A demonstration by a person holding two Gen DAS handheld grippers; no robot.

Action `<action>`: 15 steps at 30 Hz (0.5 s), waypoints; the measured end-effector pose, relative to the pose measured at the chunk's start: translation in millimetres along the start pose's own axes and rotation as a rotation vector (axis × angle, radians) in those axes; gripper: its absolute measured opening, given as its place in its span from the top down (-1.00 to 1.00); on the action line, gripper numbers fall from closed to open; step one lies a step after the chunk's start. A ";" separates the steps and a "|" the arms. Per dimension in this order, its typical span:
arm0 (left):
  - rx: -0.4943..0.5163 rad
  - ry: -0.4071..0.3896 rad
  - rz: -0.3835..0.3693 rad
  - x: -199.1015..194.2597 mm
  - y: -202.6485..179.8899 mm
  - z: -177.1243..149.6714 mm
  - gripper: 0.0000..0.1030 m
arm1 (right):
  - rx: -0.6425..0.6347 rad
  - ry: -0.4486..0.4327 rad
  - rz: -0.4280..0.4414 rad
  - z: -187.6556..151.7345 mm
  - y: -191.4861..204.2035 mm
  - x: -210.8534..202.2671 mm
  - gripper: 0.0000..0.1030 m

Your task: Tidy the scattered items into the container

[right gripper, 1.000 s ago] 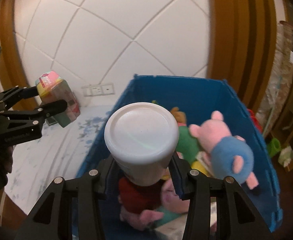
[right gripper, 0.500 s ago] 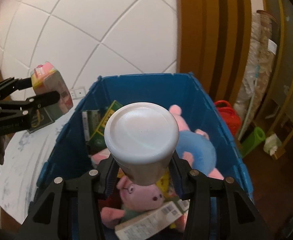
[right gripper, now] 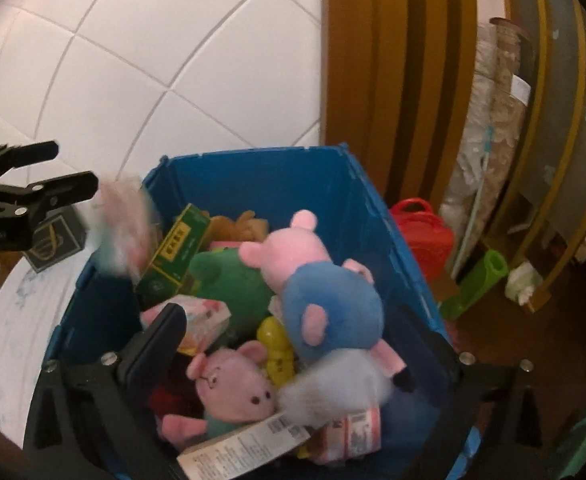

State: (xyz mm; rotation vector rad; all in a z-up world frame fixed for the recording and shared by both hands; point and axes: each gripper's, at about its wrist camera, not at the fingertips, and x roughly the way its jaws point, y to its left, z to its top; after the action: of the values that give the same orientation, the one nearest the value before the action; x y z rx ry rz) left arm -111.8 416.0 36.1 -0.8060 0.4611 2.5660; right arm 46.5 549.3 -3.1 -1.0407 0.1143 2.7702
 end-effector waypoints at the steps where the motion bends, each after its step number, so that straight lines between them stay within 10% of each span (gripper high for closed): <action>1: -0.022 0.006 0.013 -3.4 7.2 -5.7 -1.00 | -0.009 0.000 0.009 0.2 4.2 -0.1 -1.00; 15: -0.198 0.070 0.158 -77.3 94.1 -101.2 -1.00 | -0.116 0.022 0.146 -3.9 125.6 -13.0 -1.00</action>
State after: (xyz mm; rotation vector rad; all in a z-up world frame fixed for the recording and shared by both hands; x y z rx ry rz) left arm -51.4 270.4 21.2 -0.9650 0.3056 2.7694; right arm 34.2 423.8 3.6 -1.1340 0.0347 2.9271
